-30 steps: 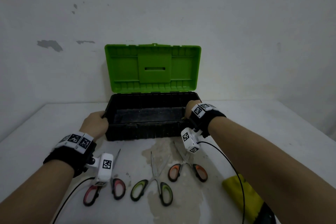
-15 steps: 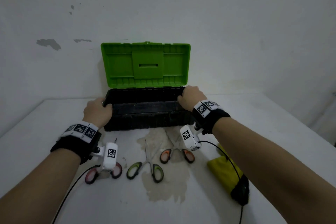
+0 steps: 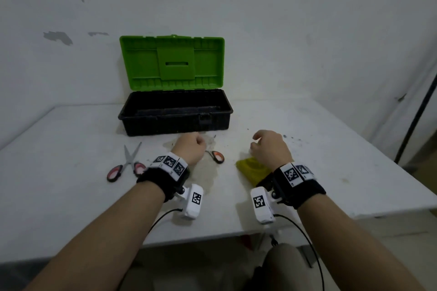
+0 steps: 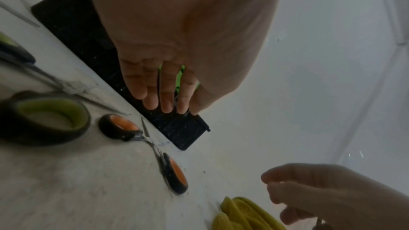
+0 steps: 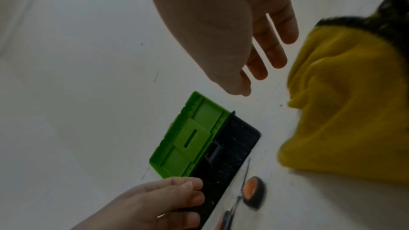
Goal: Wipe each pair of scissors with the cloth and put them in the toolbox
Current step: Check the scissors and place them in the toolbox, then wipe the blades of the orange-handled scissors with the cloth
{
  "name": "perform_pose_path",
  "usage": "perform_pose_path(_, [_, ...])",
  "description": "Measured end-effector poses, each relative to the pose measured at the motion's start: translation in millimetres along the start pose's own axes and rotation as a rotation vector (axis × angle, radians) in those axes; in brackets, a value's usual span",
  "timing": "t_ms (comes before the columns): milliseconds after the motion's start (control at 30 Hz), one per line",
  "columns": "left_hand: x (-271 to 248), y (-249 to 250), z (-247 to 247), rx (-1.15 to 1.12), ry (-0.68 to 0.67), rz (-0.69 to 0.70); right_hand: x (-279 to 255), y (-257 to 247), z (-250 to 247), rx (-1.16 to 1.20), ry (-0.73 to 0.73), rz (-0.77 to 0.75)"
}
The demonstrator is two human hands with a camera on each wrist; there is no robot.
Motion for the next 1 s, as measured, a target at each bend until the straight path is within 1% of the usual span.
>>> perform_pose_path(67, [0, 1, 6, 0.058, -0.013, -0.012, -3, 20, 3, -0.066, -0.026, 0.018])
perform_pose_path(167, [6, 0, 10, 0.185, -0.037, -0.019, -9, 35, 15, -0.215, -0.117, -0.002])
perform_pose_path(267, [13, -5, 16, 0.323, -0.047, -0.014, -7, 37, 21, -0.249, -0.167, -0.037])
perform_pose_path(400, [21, -16, 22, 0.441, -0.050, -0.004, -1, 35, 28, -0.339, -0.305, -0.115])
perform_pose_path(533, [26, -24, 23, 0.483, -0.085, -0.016, 3, 30, 25, -0.375, -0.272, -0.149])
perform_pose_path(600, [26, -26, 23, 0.478, -0.101, -0.043, 3, 24, 23, -0.373, -0.250, -0.195])
perform_pose_path(700, [26, -28, 24, 0.470, -0.123, -0.068, 0, 12, 18, -0.295, -0.231, -0.268])
perform_pose_path(800, [23, -25, 24, 0.459, -0.125, -0.090, 2, 2, 10, -0.093, -0.194, -0.285])
perform_pose_path(867, [22, -22, 22, 0.435, -0.126, -0.109, 3, 2, 6, 0.062, -0.192, -0.255])
perform_pose_path(933, [21, -19, 18, 0.361, -0.119, -0.134, 4, 2, 3, 0.233, -0.194, -0.212])
perform_pose_path(1000, [17, -15, 9, 0.276, -0.116, -0.144, 5, 3, 2, 0.355, -0.188, -0.177])
Point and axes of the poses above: each hand's wrist, its own x-axis towards the middle knuckle, its own z-axis out of the palm, y = z × x, the point moved 7 cm from there along x, towards the middle knuckle, and after that the axes turned 5 degrees about y, right-handed, at the moved point
